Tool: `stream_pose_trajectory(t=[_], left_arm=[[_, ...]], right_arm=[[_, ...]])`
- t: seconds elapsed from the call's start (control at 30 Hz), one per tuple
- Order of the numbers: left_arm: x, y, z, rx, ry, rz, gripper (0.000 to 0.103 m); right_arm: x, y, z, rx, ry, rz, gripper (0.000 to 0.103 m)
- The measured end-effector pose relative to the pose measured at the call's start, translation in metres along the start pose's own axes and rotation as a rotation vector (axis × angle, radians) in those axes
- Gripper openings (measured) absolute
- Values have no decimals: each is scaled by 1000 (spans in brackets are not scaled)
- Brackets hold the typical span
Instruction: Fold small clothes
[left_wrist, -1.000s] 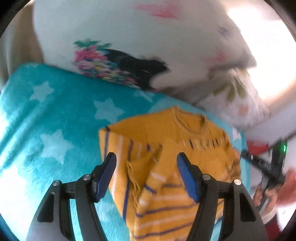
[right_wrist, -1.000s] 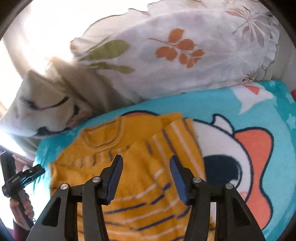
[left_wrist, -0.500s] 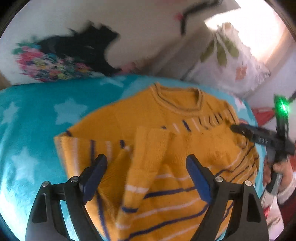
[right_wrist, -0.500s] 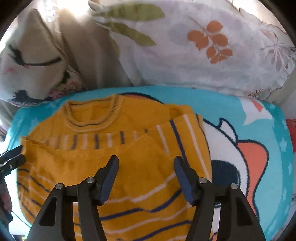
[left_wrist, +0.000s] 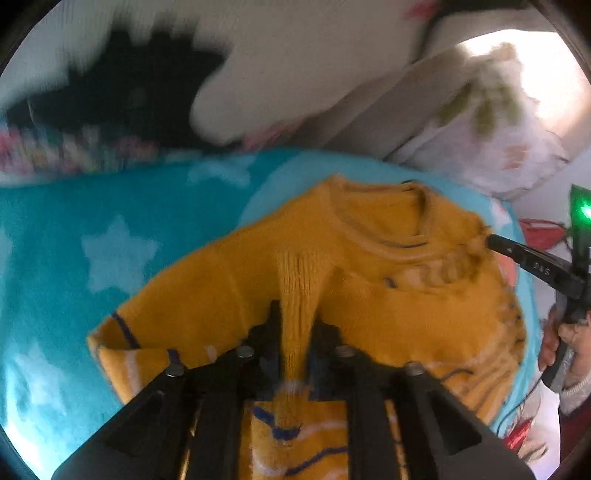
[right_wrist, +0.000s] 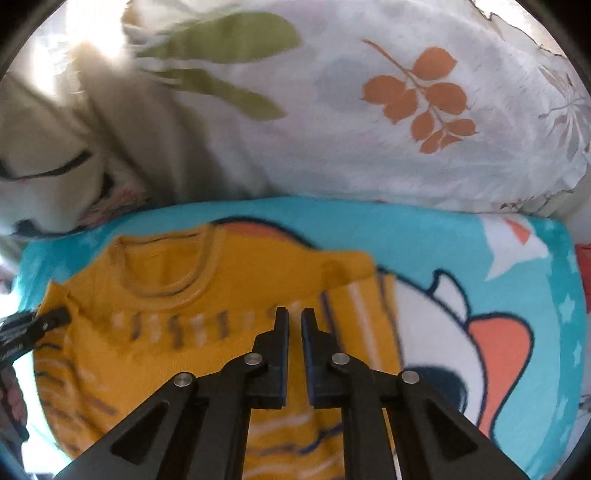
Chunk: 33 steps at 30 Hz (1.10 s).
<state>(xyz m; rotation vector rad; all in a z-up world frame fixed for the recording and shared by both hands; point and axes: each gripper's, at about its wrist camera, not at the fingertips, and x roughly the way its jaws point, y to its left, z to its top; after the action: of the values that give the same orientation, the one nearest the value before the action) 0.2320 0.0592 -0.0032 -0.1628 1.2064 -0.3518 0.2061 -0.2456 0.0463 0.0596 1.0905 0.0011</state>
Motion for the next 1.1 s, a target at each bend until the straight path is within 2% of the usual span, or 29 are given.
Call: stream_pose_trajectory(t=[0.1, 0.13, 0.17, 0.2, 0.23, 0.3, 0.33, 0.4, 0.5, 0.6, 0.63, 0.7, 0.73, 0.77, 0.83, 0.9, 0.93, 1.0, 1.1], left_arm=[[-6, 8, -3, -44, -23, -52, 27], [-12, 10, -6, -46, -33, -64, 33], [-19, 11, -9, -43, -47, -61, 46], [-28, 12, -12, -34, -70, -36, 52], [-38, 13, -16, -27, -97, -15, 59], [-58, 18, -24, -39, -136, -6, 60], [-65, 21, -28, -50, -145, 1, 60], [-81, 24, -40, -72, -165, 8, 60], [-99, 16, -64, -80, -186, -49, 60], [-91, -6, -93, -63, -145, -139, 60], [-84, -13, -103, -56, -122, -147, 60], [-71, -21, -117, -59, -86, -96, 60], [-62, -20, -121, -75, -78, -42, 60], [-57, -14, -124, -105, -74, -10, 54], [-60, 2, -125, -213, -96, -50, 47], [-73, 9, -125, -307, -125, -65, 47], [-82, 7, -127, -315, -150, -37, 50], [-106, 1, -136, -304, -206, 40, 60], [-126, -14, -156, -307, -241, 61, 66]], right_arm=[[30, -8, -1, 20, 84, -58, 8], [33, -11, -4, 31, 90, -66, 8], [29, -13, -7, 42, 75, -57, 8], [21, -15, -9, 55, 57, -46, 12], [10, -16, -13, 67, 35, -32, 18], [-15, -19, -22, 81, -14, -7, 47], [-27, -20, -27, 87, -39, -4, 49], [-49, -20, -39, 90, -64, 9, 49], [-67, -6, -59, 76, -75, 112, 49], [-62, 27, -89, -13, -26, 221, 49], [-56, 36, -93, -43, -13, 240, 49], [-35, 49, -101, -98, 34, 277, 49], [-25, 48, -103, -102, 39, 276, 49], [-16, 44, -102, -95, 38, 271, 49], [-2, 20, -94, -20, 34, 288, 45], [1, -8, -85, 105, 37, 383, 44], [-5, -22, -83, 160, 18, 396, 44], [-23, -35, -84, 173, -33, 378, 49], [-54, -46, -101, 140, -61, 402, 49]])
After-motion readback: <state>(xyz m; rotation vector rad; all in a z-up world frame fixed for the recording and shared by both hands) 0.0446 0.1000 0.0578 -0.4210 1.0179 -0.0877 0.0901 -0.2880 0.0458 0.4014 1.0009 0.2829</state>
